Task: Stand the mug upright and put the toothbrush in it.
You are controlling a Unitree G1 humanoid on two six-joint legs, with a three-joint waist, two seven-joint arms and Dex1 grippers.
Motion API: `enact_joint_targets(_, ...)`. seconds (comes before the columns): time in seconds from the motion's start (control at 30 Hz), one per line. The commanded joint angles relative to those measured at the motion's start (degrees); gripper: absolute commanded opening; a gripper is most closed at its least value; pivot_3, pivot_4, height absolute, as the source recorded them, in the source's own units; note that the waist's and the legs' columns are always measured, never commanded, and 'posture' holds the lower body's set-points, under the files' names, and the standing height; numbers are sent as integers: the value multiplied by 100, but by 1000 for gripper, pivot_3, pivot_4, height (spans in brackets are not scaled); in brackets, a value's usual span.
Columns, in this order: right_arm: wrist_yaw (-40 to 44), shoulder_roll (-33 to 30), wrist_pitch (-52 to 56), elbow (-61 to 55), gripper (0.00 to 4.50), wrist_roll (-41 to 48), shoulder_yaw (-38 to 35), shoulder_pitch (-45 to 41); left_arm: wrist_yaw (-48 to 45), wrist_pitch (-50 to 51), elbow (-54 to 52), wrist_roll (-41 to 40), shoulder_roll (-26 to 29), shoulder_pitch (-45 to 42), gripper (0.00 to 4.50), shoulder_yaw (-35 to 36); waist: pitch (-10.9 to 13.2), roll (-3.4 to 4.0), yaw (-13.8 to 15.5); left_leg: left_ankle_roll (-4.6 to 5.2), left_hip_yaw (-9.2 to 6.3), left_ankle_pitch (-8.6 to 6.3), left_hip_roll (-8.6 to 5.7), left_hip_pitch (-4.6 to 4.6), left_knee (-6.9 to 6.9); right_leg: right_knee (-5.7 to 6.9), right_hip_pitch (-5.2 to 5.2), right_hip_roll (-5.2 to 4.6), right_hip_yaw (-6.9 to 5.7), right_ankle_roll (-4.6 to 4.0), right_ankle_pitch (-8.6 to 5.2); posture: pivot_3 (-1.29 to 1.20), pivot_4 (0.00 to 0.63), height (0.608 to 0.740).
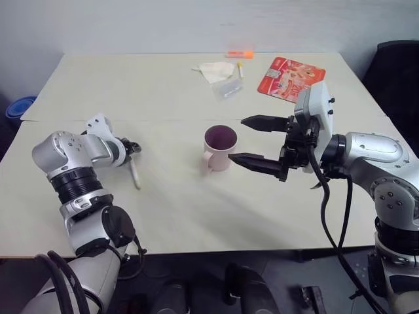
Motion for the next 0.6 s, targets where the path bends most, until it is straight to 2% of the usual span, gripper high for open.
enact_joint_targets(0.03, -80, -39, -170, -90, 4500, 25, -126, -95, -28, 278, 89, 97, -34, 11, 1275, -78, 0, 0, 22, 0, 0, 0, -1, 0, 0, 0, 0, -1, 0, 0, 0, 0, 150, 740)
enact_joint_targets(0.13, -145, -25, -218, -70, 4500, -2, -109, -86, -49, 323, 55, 131, 20, 26, 505, -132, 0, 0, 50, 0, 0, 0, -2, 0, 0, 0, 0, -2, -1, 0, 0, 0, 150, 740)
enact_joint_targets(0.2, -180, -21, -243, -66, 4500, -8, -101, -65, -78, 370, 39, 154, 62, 49, 185, -175, 0, 0, 53, 0, 1, 0, -1, 0, 0, 0, 0, -2, 0, 0, 0, 0, 150, 740)
enact_joint_targets(0.43, -293, -107, -120, -21, 4500, -20, -108, 100, -309, 187, 127, 213, 387, 125, 185, -544, 0, 0, 43, -1, 1, 0, 1, 0, 0, 0, -1, 1, -3, 0, 0, 0, 150, 740)
enact_joint_targets(0.6, -474, -277, 101, -19, 4500, -35, -192, 237, -1112, -989, -41, -114, 609, -27, 185, -1102, 1, -1, 33, -4, 3, 1, 4, -2, 0, 1, -5, 1, -2, 0, 0, 0, 150, 740)
